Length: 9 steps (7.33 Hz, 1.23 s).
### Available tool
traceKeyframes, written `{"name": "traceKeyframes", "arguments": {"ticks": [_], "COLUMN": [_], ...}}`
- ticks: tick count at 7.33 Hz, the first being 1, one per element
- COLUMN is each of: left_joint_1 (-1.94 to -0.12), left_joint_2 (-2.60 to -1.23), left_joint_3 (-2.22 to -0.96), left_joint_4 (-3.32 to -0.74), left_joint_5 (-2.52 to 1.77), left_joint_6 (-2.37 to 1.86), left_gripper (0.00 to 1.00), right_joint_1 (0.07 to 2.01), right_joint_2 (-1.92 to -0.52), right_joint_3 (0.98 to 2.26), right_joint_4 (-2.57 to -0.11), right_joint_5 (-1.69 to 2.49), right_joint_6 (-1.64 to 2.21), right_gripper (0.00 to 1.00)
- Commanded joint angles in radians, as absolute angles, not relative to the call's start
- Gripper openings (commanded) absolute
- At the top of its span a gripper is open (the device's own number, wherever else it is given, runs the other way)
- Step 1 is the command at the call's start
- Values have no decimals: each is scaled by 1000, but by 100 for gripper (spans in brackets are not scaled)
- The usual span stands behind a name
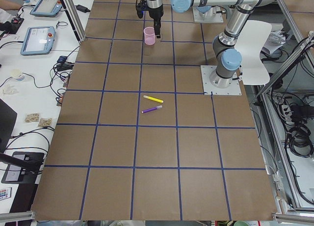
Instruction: Insert purple and pink pens into pink cup
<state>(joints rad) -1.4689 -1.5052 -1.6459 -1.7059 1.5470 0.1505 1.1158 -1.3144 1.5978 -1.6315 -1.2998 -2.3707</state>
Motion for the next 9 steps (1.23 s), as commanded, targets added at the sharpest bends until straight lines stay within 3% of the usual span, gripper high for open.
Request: {"name": "traceKeyframes", "arguments": {"ticks": [1,3,7,9], "left_joint_1": [-1463,-1291,-908,-868], "left_joint_2": [-1505,-1541,-1682,-1797], "left_joint_3": [-1641,-1658,-1666,-1702], "left_joint_4": [-1685,-1509,-1445,-1287], "left_joint_5": [1587,1582,1574,1575], "left_joint_6": [224,227,322,325], "left_gripper": [100,100,100,100], "right_joint_1": [1340,1547,1849,1952], "right_joint_2": [-1387,-1399,-1358,-1313], "right_joint_3": [1592,1591,1597,1591], "right_joint_4": [-1638,-1734,-1795,-1802], "right_joint_5": [-1296,-1349,-1641,-1765], "right_joint_6": [-1958,-1649,-1262,-1087], "right_gripper": [11,11,11,11]}}
